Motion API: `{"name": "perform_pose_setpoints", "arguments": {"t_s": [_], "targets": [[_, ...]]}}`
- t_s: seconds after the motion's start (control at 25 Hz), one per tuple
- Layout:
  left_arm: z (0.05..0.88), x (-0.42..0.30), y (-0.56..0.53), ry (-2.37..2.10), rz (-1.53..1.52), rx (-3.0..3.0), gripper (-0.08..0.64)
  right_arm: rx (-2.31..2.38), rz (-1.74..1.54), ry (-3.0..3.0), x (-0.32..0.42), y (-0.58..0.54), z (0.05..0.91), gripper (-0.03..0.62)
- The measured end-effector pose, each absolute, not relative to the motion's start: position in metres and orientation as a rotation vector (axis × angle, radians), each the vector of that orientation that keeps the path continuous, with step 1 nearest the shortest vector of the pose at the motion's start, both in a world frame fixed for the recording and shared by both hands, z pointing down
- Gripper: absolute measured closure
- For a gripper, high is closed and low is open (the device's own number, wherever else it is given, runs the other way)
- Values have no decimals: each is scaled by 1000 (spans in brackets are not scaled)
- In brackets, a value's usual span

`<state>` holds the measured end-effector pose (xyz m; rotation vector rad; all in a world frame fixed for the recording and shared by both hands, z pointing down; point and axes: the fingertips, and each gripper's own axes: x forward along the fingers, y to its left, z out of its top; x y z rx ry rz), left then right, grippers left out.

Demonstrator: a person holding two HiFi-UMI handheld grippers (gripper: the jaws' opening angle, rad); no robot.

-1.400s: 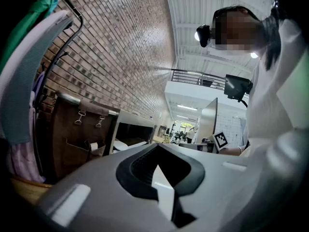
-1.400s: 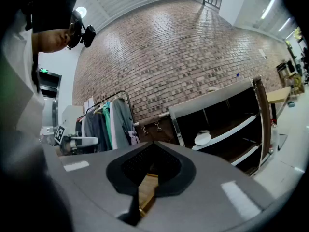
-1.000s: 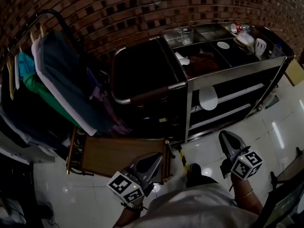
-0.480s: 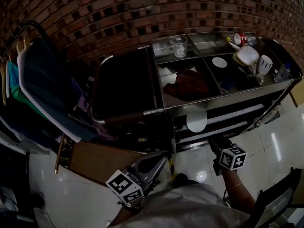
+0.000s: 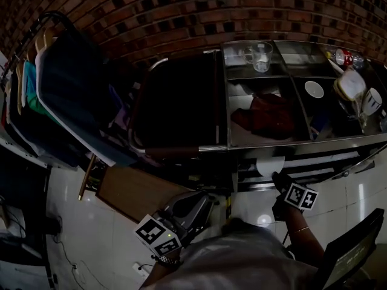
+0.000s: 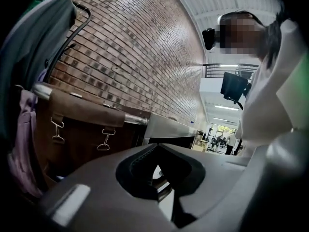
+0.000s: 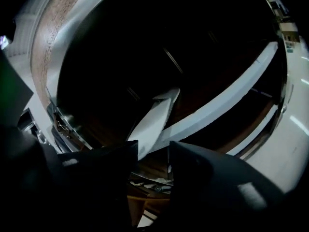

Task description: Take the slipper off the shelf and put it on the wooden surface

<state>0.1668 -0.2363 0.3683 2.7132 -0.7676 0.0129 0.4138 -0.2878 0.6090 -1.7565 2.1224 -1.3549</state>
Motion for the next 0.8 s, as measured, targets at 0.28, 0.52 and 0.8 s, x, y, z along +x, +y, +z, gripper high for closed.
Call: {"name": "perform_pose_setpoints", "arguments": {"t_s": [0.28, 0.52, 0.8], "targets": [[376, 161, -228, -819, 32, 2682, 562, -1602, -1419, 2011, 414, -305, 611, 497], [381, 143, -219, -850, 33, 2644, 561, -1544, -1326, 2057, 402, -298, 582, 560], [392, 159, -200, -672, 36, 2666, 561, -1540, -1333, 2047, 388, -232, 566, 561]]}}
